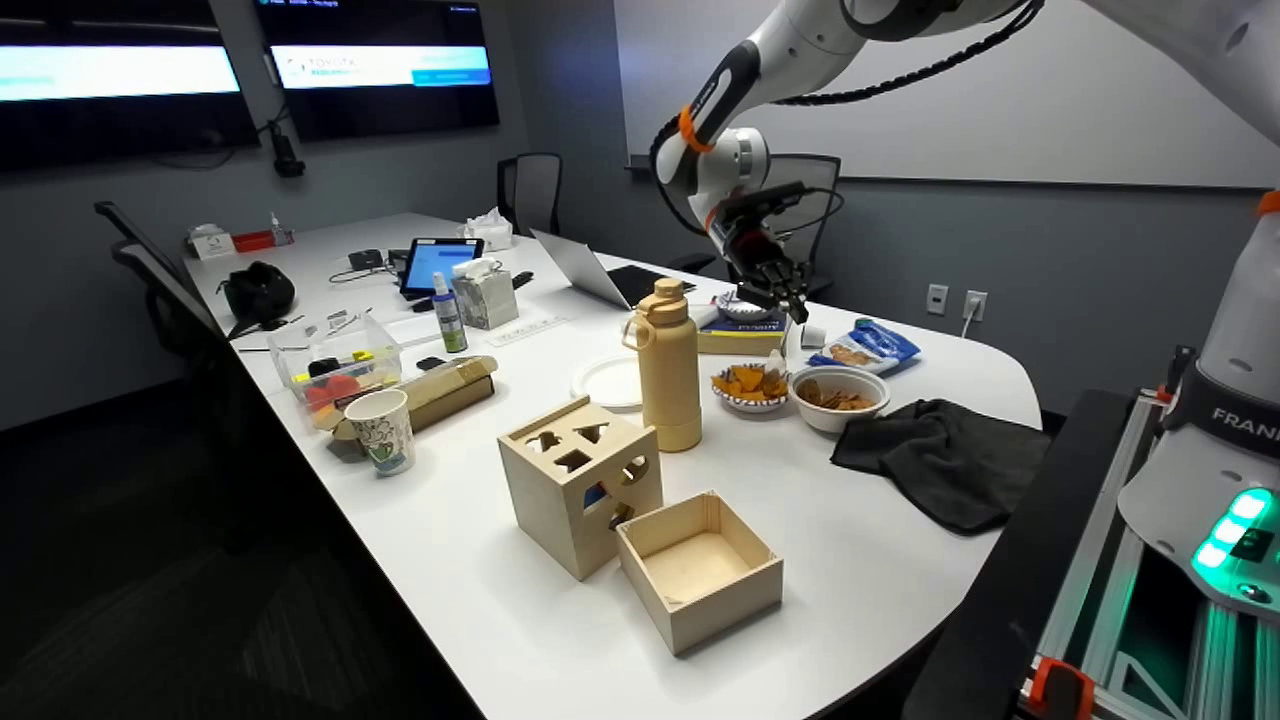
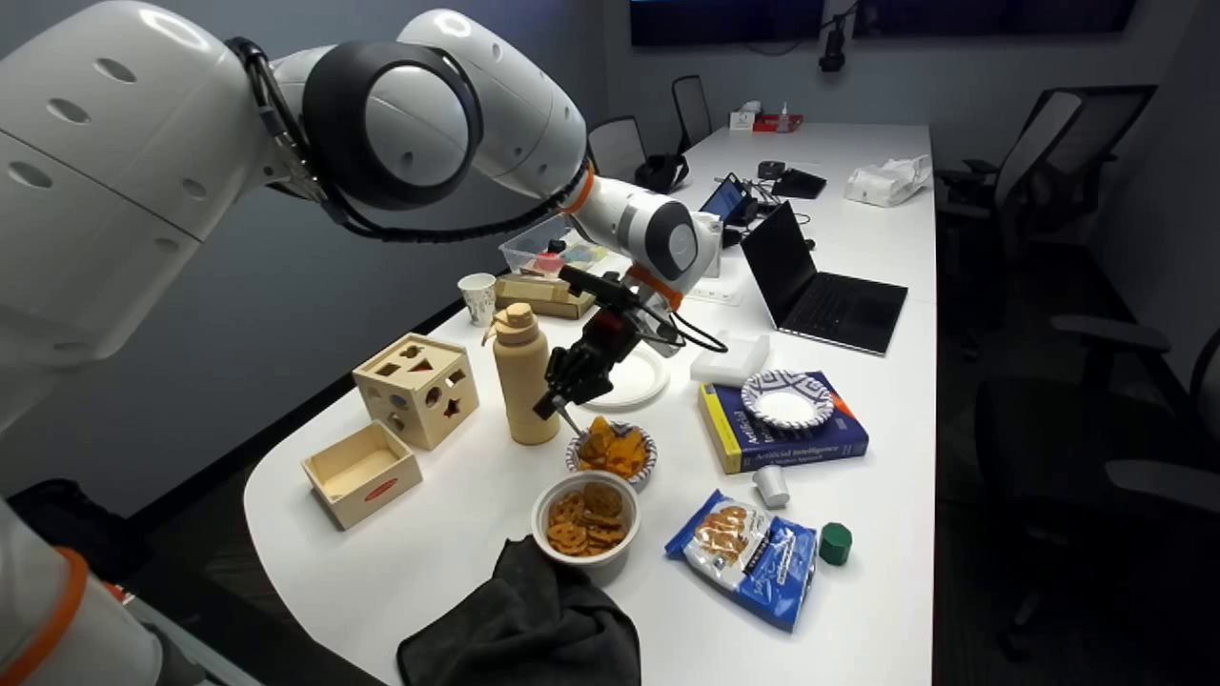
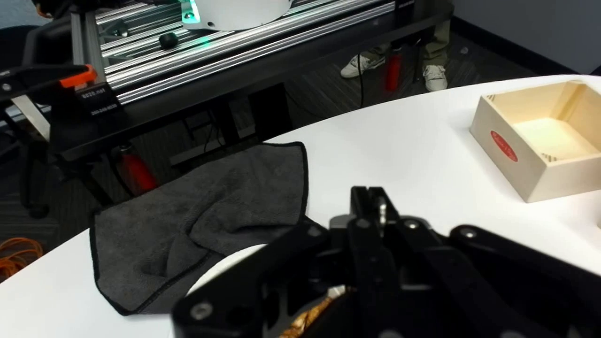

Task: Use the silver cake spatula to stir the contents in the black and white bowl.

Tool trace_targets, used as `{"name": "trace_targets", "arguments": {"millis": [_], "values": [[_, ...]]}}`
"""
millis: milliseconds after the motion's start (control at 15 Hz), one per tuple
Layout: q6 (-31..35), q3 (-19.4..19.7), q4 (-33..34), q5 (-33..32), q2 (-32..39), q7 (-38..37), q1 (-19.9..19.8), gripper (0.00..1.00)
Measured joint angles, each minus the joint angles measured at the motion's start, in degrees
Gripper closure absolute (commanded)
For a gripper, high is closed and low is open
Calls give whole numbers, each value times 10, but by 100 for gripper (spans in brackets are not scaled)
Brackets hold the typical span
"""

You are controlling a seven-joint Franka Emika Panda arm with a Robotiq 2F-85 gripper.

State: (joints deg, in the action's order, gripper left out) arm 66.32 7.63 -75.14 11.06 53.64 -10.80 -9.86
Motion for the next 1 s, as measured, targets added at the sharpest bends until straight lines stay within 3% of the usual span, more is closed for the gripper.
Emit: {"name": "trace_targets", "arguments": {"millis": [600, 1000], "values": [[56, -2, 0, 33, -5, 29, -16, 99], [64, -3, -8, 33, -15, 96, -40, 99]]}}
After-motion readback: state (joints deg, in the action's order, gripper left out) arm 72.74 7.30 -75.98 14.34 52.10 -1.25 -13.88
